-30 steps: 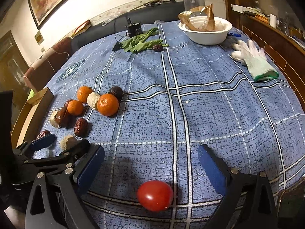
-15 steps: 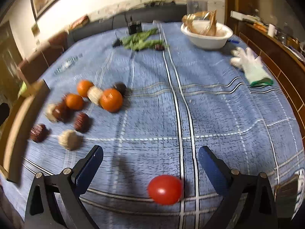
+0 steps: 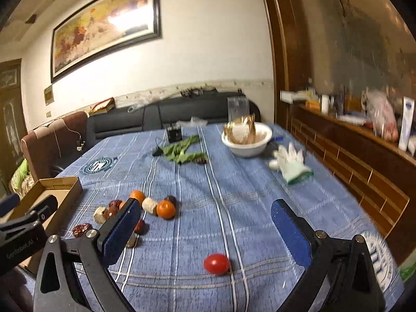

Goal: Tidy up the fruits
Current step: 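Move left tool toward the dark red date while right tool approaches the red tomato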

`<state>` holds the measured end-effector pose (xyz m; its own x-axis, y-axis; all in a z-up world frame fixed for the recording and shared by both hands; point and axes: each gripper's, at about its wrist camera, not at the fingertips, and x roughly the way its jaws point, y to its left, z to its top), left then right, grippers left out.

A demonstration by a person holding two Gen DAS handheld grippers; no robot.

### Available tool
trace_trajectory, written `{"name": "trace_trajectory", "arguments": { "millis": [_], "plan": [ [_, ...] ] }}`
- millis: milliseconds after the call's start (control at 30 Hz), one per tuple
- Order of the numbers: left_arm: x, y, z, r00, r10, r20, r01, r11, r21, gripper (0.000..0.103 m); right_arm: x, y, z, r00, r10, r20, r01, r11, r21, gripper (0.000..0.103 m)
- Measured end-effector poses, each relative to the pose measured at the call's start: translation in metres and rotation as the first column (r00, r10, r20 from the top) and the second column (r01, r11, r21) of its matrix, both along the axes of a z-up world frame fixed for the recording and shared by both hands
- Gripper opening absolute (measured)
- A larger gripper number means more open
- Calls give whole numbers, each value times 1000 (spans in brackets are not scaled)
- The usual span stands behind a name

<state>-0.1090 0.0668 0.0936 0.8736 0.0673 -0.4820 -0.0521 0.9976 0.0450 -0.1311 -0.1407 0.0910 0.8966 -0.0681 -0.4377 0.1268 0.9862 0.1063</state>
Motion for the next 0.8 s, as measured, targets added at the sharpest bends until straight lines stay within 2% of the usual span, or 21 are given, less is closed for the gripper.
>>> {"name": "trace_trajectory", "arguments": {
  "millis": [100, 300, 567, 800],
  "plan": [
    [2, -1, -3, 999, -23, -25, 23, 1000, -9, 99, 2, -4, -4, 999, 15, -52, -13, 999, 39, 102],
    [9, -4, -15, 992, -77, -103, 74, 997, -35, 99, 5, -2, -14, 994, 13, -107, -7, 998, 57, 102],
    [15, -5, -28, 983, -88, -160, 82, 996, -44, 99, 8, 2, -19, 991, 25, -135, -18, 999, 51, 102],
    [20, -5, -36, 980, -89, -180, 82, 995, -48, 99, 16, 6, -25, 985, 43, -168, -36, 998, 45, 102]
  ]
}}
